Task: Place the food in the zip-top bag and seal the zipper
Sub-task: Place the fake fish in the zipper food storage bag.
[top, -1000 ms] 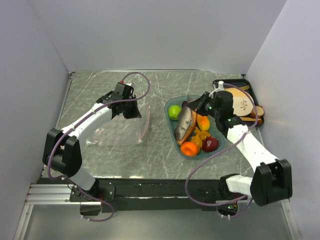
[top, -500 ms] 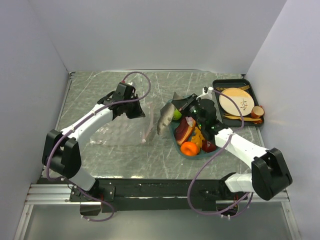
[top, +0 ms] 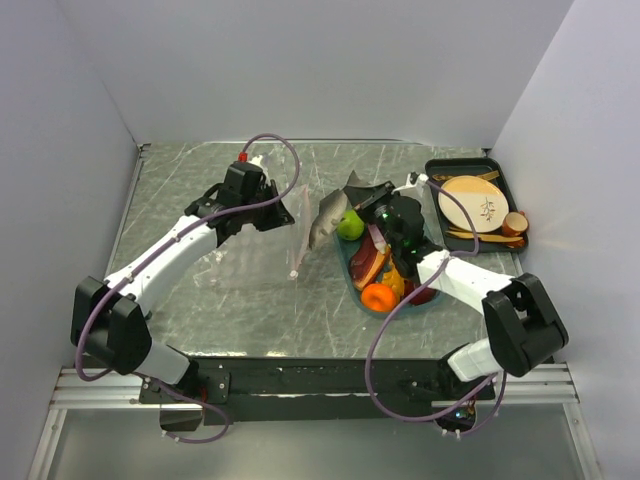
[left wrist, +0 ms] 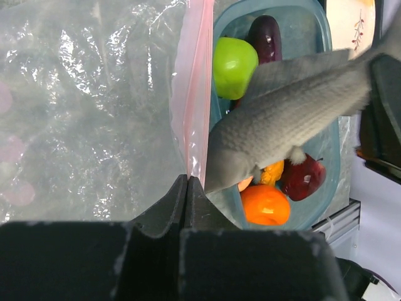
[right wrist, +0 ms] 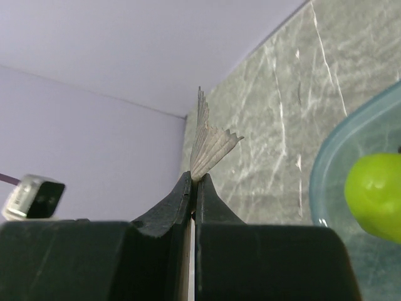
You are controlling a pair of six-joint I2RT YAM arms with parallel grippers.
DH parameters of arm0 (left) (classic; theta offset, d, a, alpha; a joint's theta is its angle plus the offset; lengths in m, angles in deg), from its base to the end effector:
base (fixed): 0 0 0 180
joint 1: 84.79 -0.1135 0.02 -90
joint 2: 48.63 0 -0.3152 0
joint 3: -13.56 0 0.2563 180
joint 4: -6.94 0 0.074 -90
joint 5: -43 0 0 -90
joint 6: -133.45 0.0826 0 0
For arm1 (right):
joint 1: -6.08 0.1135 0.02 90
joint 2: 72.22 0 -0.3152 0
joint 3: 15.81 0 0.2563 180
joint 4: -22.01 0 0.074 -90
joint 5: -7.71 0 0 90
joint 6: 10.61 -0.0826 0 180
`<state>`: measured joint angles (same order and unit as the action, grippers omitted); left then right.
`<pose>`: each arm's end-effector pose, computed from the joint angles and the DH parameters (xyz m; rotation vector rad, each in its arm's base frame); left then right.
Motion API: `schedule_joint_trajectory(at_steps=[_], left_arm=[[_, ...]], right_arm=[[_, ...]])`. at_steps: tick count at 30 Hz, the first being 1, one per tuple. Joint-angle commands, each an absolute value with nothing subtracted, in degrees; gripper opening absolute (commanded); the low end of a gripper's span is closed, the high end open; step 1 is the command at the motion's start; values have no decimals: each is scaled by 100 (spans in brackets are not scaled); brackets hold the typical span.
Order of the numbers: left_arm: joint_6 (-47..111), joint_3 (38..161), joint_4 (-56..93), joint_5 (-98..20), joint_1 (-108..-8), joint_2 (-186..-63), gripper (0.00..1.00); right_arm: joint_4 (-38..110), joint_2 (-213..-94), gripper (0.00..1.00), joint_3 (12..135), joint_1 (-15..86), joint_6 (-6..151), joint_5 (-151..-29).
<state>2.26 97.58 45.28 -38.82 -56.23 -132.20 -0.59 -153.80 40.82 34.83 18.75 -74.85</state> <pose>0.3140 -0.1843 0.3331 -0.1770 2.3468 -0.7955 0.3225 0.1647 0.3108 0.5767 1.6272 1.0835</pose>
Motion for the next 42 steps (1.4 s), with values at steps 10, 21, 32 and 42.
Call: schedule_joint_trajectory(at_steps=[10, 21, 32, 42], left_arm=[[127, 9513, 4210, -3848, -5596, -13195, 1], [56, 9662, 4175, -3672, -5596, -13072, 1], [4, 9671, 4210, -3856, -5596, -12887, 1], [-67, 9926, 4193, -3909, -5596, -12949, 1]], right_arm=[[-523, -14587, 0, 4114, 3561, 2182, -7016], [-875, -15536, 0, 4536, 4114, 2050, -6972], [-401, -15739, 0, 4590, 4527, 2332, -6955], [178, -16019, 0, 4790, 4677, 2094, -7209]])
